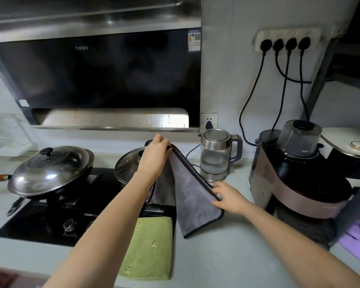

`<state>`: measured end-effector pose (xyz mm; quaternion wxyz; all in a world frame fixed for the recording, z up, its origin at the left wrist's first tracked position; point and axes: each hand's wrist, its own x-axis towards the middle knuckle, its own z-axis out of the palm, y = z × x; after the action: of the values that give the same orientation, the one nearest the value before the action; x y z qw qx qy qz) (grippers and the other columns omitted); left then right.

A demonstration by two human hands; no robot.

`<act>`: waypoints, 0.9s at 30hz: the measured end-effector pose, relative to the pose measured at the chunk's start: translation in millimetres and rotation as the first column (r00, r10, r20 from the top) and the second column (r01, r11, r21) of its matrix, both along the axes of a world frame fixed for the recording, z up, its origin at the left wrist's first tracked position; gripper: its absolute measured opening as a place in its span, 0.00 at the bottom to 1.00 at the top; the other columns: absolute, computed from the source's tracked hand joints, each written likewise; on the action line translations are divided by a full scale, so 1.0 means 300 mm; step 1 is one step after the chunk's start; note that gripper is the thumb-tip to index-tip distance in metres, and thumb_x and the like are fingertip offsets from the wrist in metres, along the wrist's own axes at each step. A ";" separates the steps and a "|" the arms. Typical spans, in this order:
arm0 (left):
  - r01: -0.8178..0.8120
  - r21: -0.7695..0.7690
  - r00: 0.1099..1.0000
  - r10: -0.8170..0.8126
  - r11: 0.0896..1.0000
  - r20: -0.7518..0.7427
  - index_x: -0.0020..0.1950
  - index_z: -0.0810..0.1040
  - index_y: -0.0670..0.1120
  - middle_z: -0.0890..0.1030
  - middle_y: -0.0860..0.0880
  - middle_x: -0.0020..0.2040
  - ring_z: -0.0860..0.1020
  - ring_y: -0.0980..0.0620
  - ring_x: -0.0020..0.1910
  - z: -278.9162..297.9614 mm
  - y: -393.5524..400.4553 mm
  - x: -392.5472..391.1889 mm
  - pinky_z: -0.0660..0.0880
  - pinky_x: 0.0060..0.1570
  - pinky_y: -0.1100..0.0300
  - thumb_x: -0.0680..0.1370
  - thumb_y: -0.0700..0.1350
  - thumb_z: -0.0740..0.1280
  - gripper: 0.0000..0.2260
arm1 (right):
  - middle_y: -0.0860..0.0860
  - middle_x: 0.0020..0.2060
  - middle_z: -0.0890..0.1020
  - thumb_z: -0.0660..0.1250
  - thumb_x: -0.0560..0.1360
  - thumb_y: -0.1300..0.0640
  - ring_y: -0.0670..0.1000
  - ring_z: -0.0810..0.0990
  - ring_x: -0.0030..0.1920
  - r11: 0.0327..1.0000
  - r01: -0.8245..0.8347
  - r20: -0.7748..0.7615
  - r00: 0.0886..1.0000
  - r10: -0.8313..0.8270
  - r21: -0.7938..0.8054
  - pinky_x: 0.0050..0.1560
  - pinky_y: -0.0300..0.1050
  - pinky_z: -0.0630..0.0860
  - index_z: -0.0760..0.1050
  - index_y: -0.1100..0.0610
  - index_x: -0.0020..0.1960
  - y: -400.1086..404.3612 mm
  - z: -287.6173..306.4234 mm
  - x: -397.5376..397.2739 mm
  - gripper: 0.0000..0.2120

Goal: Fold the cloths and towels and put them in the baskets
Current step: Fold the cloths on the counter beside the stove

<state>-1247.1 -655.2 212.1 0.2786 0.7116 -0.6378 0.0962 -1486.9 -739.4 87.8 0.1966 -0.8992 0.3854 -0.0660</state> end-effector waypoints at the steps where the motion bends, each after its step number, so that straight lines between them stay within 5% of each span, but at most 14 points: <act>1: -0.035 0.024 0.999 0.035 0.999 0.019 0.50 0.76 0.37 0.72 0.44 0.50 0.75 0.42 0.44 -0.007 -0.008 0.009 0.75 0.45 0.49 0.81 0.43 0.61 0.09 | 0.52 0.52 0.76 0.70 0.72 0.55 0.54 0.75 0.55 0.998 0.045 0.017 0.999 -0.045 -0.032 0.54 0.45 0.71 0.77 0.59 0.48 0.000 0.005 -0.014 0.09; 4: -0.095 0.106 0.991 0.084 0.990 0.104 0.48 0.78 0.37 0.75 0.42 0.50 0.77 0.39 0.46 -0.022 -0.037 0.027 0.75 0.45 0.48 0.80 0.44 0.63 0.11 | 0.51 0.42 0.75 0.68 0.74 0.58 0.55 0.77 0.44 0.966 0.213 0.082 0.976 -0.203 -0.144 0.43 0.44 0.71 0.76 0.59 0.43 -0.015 0.040 -0.055 0.04; 10: -0.126 0.210 0.988 0.102 0.970 0.119 0.48 0.83 0.45 0.81 0.45 0.43 0.79 0.44 0.44 -0.057 -0.089 0.032 0.76 0.45 0.52 0.75 0.46 0.68 0.07 | 0.59 0.43 0.81 0.66 0.75 0.61 0.59 0.79 0.47 0.896 0.372 0.051 0.927 -0.371 -0.243 0.46 0.47 0.75 0.78 0.62 0.44 -0.070 0.186 -0.158 0.05; 17: -0.062 0.259 0.995 0.039 0.964 0.094 0.47 0.82 0.44 0.82 0.44 0.43 0.79 0.42 0.43 -0.106 -0.103 0.021 0.77 0.43 0.52 0.72 0.41 0.70 0.06 | 0.51 0.34 0.74 0.71 0.73 0.54 0.56 0.76 0.40 0.884 0.312 0.052 0.948 -0.314 -0.349 0.39 0.45 0.68 0.62 0.51 0.31 -0.054 0.374 -0.258 0.19; 24: 0.052 0.271 0.985 -0.093 0.961 0.142 0.45 0.74 0.39 0.77 0.40 0.44 0.76 0.39 0.44 -0.054 -0.070 -0.039 0.68 0.41 0.51 0.73 0.34 0.65 0.03 | 0.49 0.37 0.75 0.70 0.74 0.53 0.54 0.76 0.39 0.898 0.204 0.054 0.979 -0.199 -0.389 0.42 0.50 0.74 0.65 0.55 0.45 -0.029 0.399 -0.321 0.13; 27: 0.132 0.305 0.976 -0.178 0.943 0.128 0.41 0.64 0.43 0.74 0.42 0.39 0.73 0.41 0.39 -0.040 -0.062 -0.065 0.67 0.36 0.49 0.69 0.29 0.62 0.11 | 0.48 0.39 0.76 0.70 0.74 0.56 0.49 0.74 0.40 0.937 0.129 -0.016 0.990 -0.142 -0.325 0.42 0.47 0.73 0.70 0.55 0.47 -0.027 0.398 -0.349 0.08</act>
<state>-1266.6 -673.8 200.1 0.1263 0.6830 -0.7187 0.0322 -1591.5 -747.6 207.2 0.0340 -0.8917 0.4340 -0.1241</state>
